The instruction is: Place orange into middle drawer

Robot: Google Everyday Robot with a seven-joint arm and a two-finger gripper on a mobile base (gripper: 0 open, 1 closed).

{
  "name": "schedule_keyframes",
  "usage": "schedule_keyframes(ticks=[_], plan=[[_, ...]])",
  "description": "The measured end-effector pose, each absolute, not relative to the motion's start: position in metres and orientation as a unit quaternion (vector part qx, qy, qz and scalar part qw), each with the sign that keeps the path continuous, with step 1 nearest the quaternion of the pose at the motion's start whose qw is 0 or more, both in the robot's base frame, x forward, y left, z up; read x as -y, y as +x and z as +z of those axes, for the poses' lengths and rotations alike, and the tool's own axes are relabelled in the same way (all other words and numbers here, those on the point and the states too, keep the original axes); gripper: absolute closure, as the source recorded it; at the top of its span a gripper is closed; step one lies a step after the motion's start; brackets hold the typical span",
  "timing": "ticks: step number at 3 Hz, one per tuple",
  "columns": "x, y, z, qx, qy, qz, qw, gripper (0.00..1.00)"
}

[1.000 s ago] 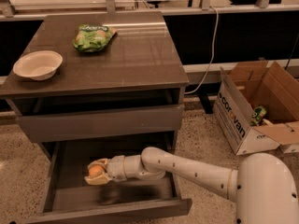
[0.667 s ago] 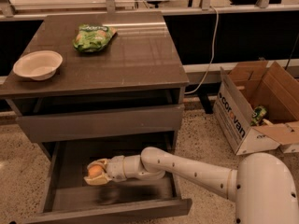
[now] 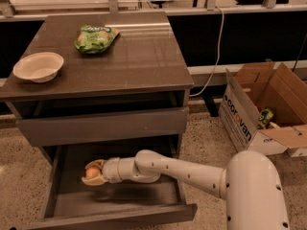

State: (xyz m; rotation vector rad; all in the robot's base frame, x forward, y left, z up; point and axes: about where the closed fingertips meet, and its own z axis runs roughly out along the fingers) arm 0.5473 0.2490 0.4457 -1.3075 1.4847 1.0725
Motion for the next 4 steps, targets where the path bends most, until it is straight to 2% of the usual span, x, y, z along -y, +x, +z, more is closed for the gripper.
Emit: schedule_keyframes(ticks=[2,4], plan=[[-0.252,0.571,0.416,-0.613,-0.565,0.377,0.403,1.0],[-0.256,0.576,0.382,-0.589,-0.595,0.39,0.383,1.0]])
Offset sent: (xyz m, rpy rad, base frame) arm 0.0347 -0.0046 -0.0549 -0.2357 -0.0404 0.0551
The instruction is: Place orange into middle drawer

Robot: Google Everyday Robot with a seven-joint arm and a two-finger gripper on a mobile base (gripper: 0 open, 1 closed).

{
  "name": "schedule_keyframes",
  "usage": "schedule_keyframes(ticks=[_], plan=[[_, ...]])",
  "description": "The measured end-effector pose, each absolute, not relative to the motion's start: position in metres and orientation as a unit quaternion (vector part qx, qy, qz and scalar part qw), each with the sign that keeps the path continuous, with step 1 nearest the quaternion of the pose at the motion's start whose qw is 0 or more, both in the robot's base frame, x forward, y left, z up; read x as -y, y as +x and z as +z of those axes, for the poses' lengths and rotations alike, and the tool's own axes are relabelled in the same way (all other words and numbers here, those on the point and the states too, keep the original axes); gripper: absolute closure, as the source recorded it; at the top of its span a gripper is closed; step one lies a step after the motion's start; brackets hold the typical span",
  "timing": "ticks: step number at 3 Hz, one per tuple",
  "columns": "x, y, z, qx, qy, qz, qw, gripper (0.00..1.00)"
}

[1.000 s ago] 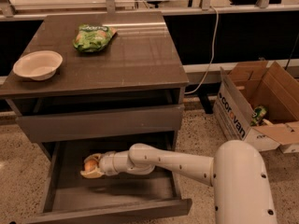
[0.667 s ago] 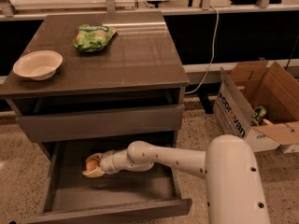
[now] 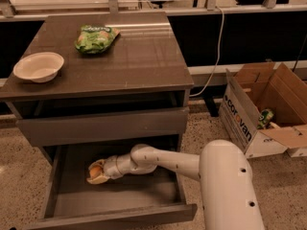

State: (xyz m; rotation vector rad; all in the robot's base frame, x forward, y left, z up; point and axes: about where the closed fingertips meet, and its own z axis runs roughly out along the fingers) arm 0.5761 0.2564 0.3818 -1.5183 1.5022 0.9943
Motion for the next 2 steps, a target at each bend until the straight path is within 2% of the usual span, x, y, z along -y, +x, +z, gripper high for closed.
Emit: schedule_keyframes(ticks=[1,2], plan=[[-0.2561,0.5762,0.376,-0.581,-0.598,0.388,0.392,0.82],[-0.2582,0.5744,0.3758,-0.58,-0.598,0.39,0.391,0.59]])
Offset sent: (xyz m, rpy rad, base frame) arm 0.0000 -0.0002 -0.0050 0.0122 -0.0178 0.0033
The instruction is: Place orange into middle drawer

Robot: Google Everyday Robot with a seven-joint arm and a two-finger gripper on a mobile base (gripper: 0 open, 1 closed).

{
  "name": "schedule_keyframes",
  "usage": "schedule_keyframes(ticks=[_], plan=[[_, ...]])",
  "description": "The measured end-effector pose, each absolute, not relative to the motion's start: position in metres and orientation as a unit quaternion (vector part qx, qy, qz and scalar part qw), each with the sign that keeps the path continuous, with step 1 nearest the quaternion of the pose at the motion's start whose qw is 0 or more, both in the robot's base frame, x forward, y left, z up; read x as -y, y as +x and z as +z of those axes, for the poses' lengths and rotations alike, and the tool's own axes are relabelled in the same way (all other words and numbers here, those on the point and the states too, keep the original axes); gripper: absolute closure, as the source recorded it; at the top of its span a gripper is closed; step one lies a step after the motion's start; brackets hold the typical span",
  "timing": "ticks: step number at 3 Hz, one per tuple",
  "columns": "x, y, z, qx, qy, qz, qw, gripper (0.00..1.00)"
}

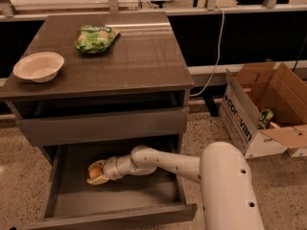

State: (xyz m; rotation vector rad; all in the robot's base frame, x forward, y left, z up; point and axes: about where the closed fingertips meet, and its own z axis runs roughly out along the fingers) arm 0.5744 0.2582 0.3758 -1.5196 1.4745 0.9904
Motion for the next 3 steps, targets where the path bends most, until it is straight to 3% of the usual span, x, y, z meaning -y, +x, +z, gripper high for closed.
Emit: schedule_keyframes(ticks=[1,2,3], plan=[[-0.2609,0.5722,0.3755,-0.579,-0.599,0.392,0.39,0.28],[-0.2625,0.5709,0.3752,-0.579,-0.599,0.393,0.389,0.05],[-0.2642,0.5693,0.3755,-0.577,-0.6,0.395,0.389,0.0]])
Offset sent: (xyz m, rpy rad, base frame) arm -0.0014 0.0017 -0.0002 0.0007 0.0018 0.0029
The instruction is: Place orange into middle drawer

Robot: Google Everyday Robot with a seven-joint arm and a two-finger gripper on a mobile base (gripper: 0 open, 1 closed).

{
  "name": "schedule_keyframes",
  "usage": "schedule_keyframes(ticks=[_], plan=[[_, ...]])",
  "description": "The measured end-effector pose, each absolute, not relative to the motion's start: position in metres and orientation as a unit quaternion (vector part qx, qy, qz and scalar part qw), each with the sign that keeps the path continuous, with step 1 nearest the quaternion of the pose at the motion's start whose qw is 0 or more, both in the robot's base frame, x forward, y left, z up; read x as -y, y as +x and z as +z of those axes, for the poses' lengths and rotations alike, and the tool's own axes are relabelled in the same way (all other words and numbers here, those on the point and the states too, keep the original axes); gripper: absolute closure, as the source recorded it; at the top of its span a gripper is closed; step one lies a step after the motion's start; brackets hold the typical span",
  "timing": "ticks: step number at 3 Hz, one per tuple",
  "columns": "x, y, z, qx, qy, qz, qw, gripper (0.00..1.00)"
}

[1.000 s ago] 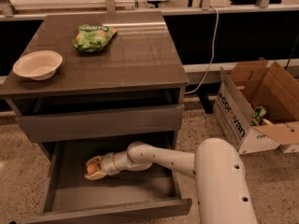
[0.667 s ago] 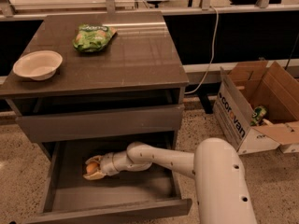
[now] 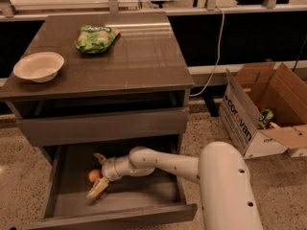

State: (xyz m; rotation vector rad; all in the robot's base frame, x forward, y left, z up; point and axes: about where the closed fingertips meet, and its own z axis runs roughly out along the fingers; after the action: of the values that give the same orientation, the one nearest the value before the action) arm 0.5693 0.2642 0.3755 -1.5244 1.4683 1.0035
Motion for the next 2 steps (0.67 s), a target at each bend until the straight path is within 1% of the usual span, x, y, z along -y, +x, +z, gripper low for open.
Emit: schedule_keyframes(ticks=[1,2], plan=[[-0.264,0.569,0.376,-0.577,-0.599,0.395,0.389,0.0],[-0.254,0.568,0.4,-0.567,-0.582,0.401,0.424,0.0]])
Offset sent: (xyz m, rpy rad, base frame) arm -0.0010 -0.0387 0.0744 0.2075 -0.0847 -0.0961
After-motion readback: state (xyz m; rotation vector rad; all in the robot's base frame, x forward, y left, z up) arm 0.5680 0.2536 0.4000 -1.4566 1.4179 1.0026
